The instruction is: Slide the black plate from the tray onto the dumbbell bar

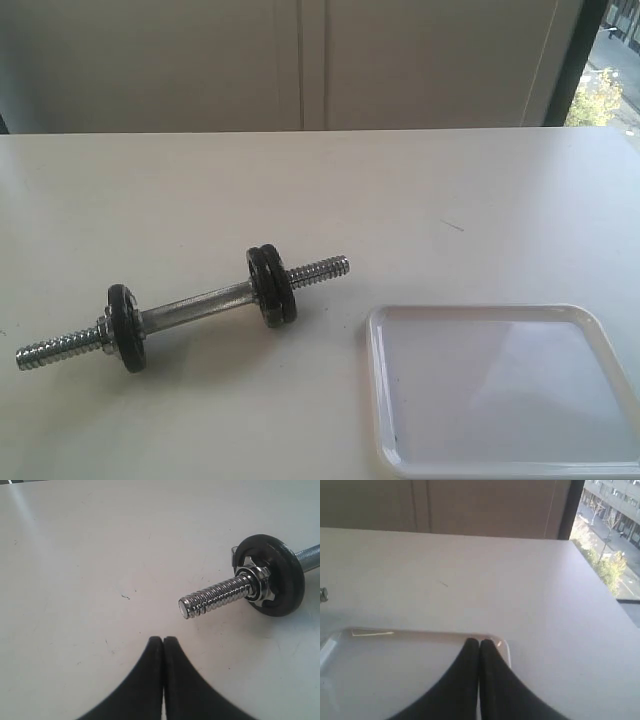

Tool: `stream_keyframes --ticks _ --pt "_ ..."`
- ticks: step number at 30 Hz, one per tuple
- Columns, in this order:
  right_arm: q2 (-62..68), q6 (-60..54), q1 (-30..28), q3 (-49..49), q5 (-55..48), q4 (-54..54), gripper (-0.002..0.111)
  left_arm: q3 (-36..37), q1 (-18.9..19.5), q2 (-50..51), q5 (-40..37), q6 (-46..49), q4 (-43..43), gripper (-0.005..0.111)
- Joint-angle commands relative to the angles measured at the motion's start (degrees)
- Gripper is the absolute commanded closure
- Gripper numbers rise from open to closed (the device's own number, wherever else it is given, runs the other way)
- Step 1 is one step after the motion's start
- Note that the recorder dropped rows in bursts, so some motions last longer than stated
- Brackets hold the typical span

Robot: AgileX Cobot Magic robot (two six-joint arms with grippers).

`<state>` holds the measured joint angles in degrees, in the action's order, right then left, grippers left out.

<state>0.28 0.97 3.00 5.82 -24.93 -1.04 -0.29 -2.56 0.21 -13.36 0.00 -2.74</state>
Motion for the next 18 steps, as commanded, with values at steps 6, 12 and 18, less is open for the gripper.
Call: stream_keyframes --ticks 6,12,18 --pt "-0.3 1.4 -0.2 -5.8 5.3 1.4 0.108 0.3 -0.1 -0.2 0.1 0.0 -0.7 0.107" --pt "-0.3 1.8 0.4 -5.8 5.4 1.5 0.108 0.3 -0.1 -0.2 0.1 0.0 -0.7 0.107" --pt "-0.3 1.9 3.7 -5.8 5.7 2.6 0.108 0.3 -0.1 -0.2 0.1 0.0 -0.7 0.107"
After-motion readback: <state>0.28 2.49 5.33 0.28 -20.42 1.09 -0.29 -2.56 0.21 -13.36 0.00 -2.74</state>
